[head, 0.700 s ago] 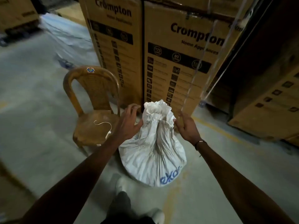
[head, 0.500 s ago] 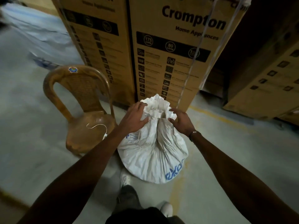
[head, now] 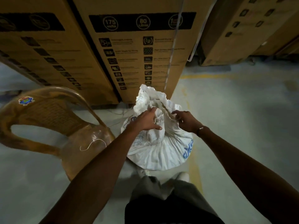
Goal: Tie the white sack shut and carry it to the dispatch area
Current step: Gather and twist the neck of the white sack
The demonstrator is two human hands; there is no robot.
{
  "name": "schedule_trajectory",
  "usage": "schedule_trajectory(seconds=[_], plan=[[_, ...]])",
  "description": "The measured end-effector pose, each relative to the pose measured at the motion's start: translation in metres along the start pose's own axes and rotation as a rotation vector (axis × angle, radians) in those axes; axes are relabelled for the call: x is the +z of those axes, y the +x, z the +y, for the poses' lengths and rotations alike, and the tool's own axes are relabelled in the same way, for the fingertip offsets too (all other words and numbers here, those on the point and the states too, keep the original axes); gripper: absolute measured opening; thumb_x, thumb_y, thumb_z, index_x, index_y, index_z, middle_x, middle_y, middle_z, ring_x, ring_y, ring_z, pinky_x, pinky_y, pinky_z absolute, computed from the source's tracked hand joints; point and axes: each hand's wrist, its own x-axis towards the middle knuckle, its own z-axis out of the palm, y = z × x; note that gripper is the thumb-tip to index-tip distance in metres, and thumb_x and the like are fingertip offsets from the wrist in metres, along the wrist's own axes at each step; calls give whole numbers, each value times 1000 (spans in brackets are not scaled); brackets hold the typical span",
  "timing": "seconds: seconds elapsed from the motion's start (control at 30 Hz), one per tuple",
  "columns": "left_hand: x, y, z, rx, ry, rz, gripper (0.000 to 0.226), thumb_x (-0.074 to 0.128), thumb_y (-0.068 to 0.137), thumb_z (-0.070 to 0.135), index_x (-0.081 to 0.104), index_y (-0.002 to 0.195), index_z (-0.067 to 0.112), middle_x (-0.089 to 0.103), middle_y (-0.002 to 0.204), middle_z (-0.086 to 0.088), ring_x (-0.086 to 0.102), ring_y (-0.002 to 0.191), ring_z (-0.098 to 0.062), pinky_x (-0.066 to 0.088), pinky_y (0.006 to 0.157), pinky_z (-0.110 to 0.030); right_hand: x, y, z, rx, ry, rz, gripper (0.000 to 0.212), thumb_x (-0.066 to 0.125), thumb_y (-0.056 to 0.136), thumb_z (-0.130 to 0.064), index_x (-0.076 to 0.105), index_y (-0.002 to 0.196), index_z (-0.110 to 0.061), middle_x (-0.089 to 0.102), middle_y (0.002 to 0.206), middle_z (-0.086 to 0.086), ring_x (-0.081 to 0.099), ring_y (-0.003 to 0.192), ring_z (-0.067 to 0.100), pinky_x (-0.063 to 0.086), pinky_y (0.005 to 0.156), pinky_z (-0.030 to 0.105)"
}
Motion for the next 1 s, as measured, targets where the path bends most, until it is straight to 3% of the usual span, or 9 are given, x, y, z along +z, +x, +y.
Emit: schedule_trajectory(seconds=[0.13,0.27,0.43,0.53,0.6,0.7,0.8,0.93,1.0], plan=[[21,1,-6,-1,-15,-22,156,80,41,88,13,165,19,67,137,-6,58,135,-32,47,111,-52,-15,-35,27,-57,-90,-22,45,62,84,-20,79,125,-11,79,103,15,72,94,36,42,86,26],[45,-21,-2,21,99,-56,136,81,61,81,18,166,21,70,130,-8,59,130,-35,41,114,-49,-23,-66,59,-131,-180,11,19,67,103,-17,82,115,-15,69,93,17,62,94,41,43,90,38],[64,-56,-7,152,118,-96,81,79,89,49,45,158,27,70,124,-9,65,118,-26,42,96,-33,-25,-91,78,226,-333,68,90,17,103,-79,80,97,-15,68,108,16,55,113,41,47,98,48],[66,-77,-5,261,120,-132,64,79,92,35,55,150,29,66,115,3,62,105,-14,39,84,-28,-19,-96,69,358,-320,158,67,45,107,-62,82,100,-7,68,121,17,49,128,44,43,104,50],[66,-88,-3,301,166,-115,58,78,92,33,57,146,37,69,123,8,64,107,-12,42,84,-29,-10,-97,56,298,-355,241,55,51,106,-54,82,107,-8,68,128,17,49,130,45,44,103,52],[66,-99,2,373,274,-65,57,76,92,32,56,144,44,67,134,13,65,117,-12,44,82,-28,7,-97,24,122,-273,342,57,44,103,-53,76,119,-8,67,129,18,56,120,44,53,93,54],[59,-106,11,507,424,-94,50,68,97,23,59,144,39,68,118,8,65,107,-16,35,72,-25,30,-86,-15,177,-16,276,49,60,104,-52,70,125,-8,72,119,19,67,113,39,53,91,46],[50,-106,10,716,546,-208,49,65,95,6,64,139,28,72,116,-4,66,106,-27,52,80,-41,51,-64,-50,460,291,196,89,79,89,-62,48,144,1,69,131,20,66,122,39,53,99,45],[45,-107,5,778,607,-266,43,60,97,11,59,136,28,71,115,-4,67,104,-27,55,80,-47,64,-60,-55,509,311,195,80,85,89,-37,44,142,6,69,128,24,66,121,40,50,94,42]])
